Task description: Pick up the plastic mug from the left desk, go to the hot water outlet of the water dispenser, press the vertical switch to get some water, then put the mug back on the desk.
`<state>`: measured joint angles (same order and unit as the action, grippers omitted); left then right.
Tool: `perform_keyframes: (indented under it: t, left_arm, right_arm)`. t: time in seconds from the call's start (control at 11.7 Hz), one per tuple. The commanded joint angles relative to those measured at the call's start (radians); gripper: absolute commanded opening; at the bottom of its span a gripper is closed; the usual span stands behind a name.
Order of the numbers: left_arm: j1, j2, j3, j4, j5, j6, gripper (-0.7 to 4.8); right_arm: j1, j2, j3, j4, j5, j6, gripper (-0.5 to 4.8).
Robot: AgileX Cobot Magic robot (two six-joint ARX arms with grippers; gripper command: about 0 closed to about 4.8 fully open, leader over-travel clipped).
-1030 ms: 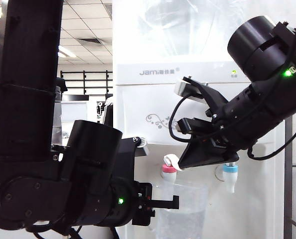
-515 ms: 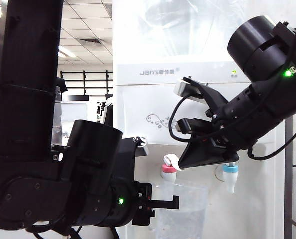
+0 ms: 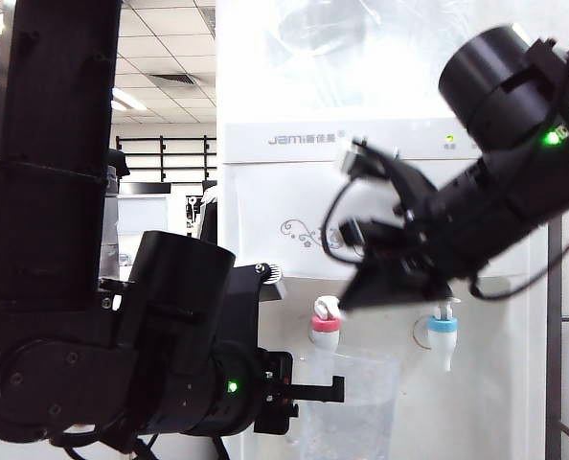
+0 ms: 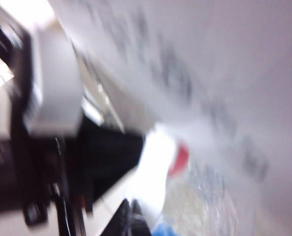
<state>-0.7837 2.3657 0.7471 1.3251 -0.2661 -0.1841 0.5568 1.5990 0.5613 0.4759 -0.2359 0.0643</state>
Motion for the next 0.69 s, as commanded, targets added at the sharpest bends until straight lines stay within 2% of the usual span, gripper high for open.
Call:
perform_keyframes:
  t: [0.09, 0.34, 0.69]
  left_arm:
    - [-0.001, -0.023, 0.017, 0.097, 0.019, -0.007, -0.05]
    - [-0.001, -0.023, 0.017, 0.097, 0.019, -0.007, -0.05]
    - [-0.001, -0.023, 0.017, 0.097, 0.019, -0.008, -0.05]
  right_arm:
    - [0.0, -0.049, -0.001, 0.058, -0.002, 0.051, -0.06]
    - [0.0, -0.126, -0.002, 0.026, -0.006, 0.051, -0.06]
    - [0.0, -0.367, -0.003, -0.058, 0.004, 0.05, -0.06]
